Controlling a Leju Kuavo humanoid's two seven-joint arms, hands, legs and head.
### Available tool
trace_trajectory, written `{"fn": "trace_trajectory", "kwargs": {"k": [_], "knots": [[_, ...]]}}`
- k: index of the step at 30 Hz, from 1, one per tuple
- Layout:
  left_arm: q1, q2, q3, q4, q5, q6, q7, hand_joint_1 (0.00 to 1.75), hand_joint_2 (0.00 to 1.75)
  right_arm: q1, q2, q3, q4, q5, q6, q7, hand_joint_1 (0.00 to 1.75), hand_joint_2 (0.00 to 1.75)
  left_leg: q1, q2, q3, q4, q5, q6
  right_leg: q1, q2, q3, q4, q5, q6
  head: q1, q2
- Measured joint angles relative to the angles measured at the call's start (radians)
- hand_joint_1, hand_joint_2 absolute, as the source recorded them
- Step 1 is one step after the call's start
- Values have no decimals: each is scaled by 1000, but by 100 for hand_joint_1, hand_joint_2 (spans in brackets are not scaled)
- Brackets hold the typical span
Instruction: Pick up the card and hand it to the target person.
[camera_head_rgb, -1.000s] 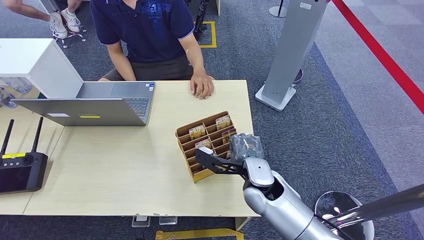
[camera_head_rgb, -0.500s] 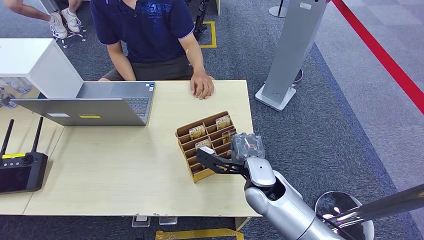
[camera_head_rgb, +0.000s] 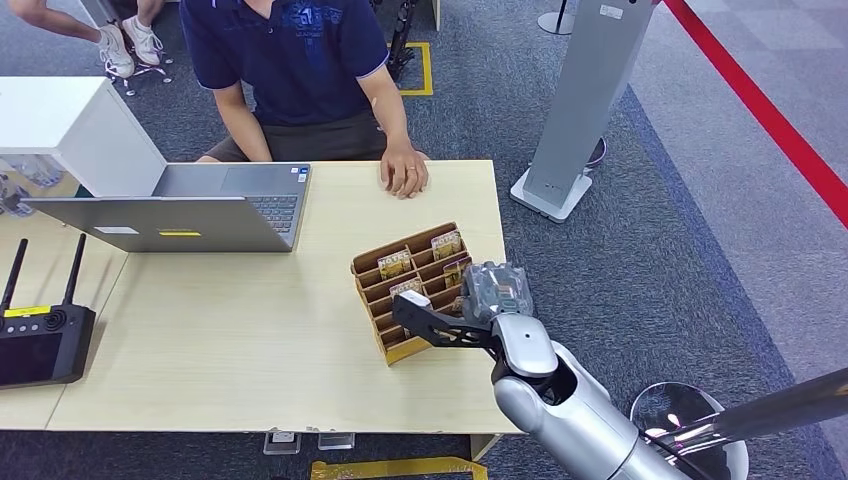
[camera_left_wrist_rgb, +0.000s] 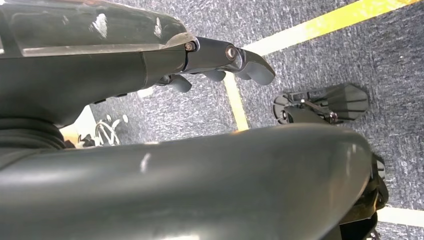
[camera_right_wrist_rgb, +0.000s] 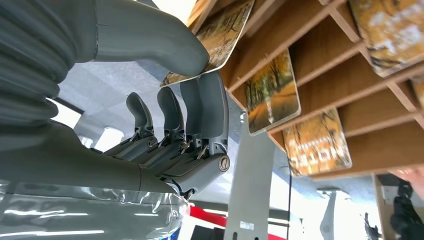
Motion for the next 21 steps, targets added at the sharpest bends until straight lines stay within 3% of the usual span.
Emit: {"fn": "trace_trajectory", "kwargs": {"k": [14,21], "knots": [[1,0,0,0,1,5,-8,0,0,5,-38,-39,-229,24,-25,12,133,175,0,0,0,0,0,0,0,0,0,0,0,0,0,0],[1,0,0,0,-1,5,-8,0,0,5,-46,-52,-274,7,-41,-1,133,175,0,0,0,0,0,0,0,0,0,0,0,0,0,0]]}}
